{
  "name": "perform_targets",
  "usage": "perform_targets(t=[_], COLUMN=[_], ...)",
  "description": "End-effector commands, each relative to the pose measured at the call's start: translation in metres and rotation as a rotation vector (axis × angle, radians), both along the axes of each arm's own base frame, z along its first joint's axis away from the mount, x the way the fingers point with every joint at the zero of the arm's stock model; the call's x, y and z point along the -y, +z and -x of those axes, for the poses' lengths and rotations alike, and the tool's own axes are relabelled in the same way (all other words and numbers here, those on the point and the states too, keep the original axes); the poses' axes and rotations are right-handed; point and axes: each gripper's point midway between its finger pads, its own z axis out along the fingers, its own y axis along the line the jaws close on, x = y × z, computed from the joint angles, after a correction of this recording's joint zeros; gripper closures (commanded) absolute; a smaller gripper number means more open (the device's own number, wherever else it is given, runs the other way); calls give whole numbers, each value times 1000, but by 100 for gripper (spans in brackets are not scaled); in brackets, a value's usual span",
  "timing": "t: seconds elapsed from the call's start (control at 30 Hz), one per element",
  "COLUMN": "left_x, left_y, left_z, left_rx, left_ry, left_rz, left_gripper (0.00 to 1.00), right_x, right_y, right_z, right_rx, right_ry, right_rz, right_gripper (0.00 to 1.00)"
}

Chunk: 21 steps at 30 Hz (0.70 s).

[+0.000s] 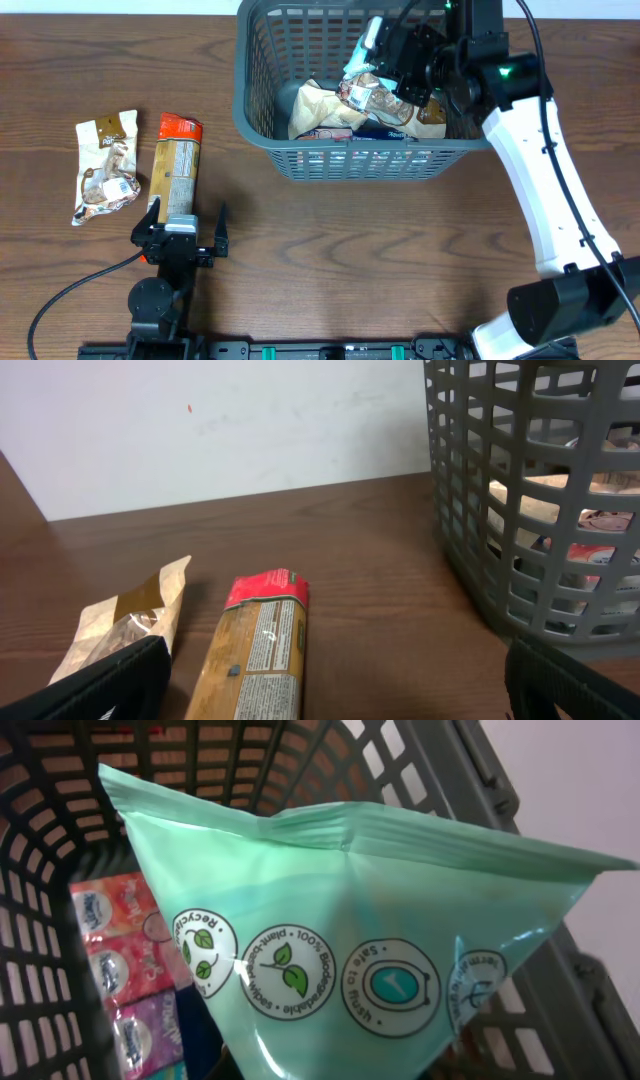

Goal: Pack container
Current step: 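Lift the mint-green pack and carry it over the basket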

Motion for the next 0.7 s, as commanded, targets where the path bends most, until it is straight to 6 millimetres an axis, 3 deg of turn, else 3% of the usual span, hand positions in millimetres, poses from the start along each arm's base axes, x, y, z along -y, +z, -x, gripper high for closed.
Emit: perform_targets(t=[0.0, 0.2, 0.53, 0.57, 0.63, 0.67], left_x=[0, 0, 0, 0, 0, 0], left_y=[-19, -19, -19, -19, -19, -19], left_z=[1, 1, 1, 1, 1, 1], left_rx=[-61, -61, -61, -61, -61, -61], left_ry=[0, 0, 0, 0, 0, 0], left_rz=[-1, -1, 0, -1, -1, -1], left_gripper=[1, 1, 1, 1, 1, 1], right_x=[-11, -7, 8, 9, 9, 9], right_y=[-20, -65, -83, -84, -83, -83], right_z=[1, 5, 9, 9, 8, 8], right_rx=[-56, -186, -244, -246, -250, -252], right_ry=[47, 53, 6, -1, -20, -23], right_rz=[24, 90, 169, 169, 161, 158], right_gripper=[99, 99, 97, 87, 47, 15])
